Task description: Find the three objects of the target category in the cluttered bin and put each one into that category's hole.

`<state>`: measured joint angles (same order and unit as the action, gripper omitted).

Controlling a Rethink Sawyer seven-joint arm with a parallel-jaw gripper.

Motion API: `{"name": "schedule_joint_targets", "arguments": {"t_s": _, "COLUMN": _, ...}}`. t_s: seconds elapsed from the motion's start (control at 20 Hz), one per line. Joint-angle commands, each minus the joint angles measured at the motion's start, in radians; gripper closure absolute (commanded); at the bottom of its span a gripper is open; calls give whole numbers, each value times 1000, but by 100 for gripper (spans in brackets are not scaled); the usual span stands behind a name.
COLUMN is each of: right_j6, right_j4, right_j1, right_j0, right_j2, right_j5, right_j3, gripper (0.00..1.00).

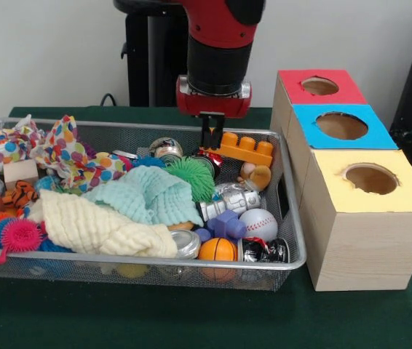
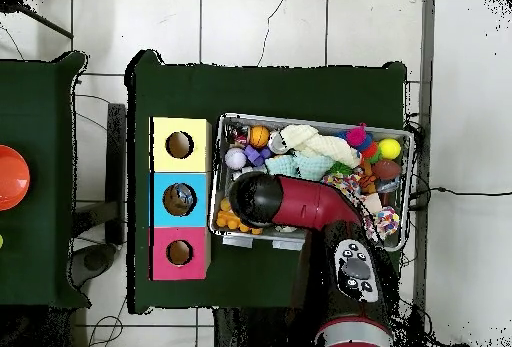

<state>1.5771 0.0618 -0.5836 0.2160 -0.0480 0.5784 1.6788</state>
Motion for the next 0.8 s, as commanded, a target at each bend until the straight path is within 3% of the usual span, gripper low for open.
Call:
{"name": "schedule_joint_targets", "arguments": {"t_s": 0.05, "right_j6": 219, "right_j4": -74, "right_j1": 48, "right_j0": -21, "right_j2": 90, "right_j5": -73, "right_j3": 58, "gripper": 100}}
{"name": "schedule_joint_targets", "arguments": {"t_s": 0.6, "right_j6": 247, "right_j4": -139, "right_j1": 87, "right_j0": -78, "right_j2": 59, "right_j5": -114, "right_j3": 38, "gripper": 100}}
{"name": "schedule_joint_targets", "arguments": {"t_s": 0.8, "right_j6": 238, "right_j4": -148, "right_j1": 133, "right_j0": -80, "right_j2": 58, "right_j5": -171, "right_j3": 17, "gripper": 100}}
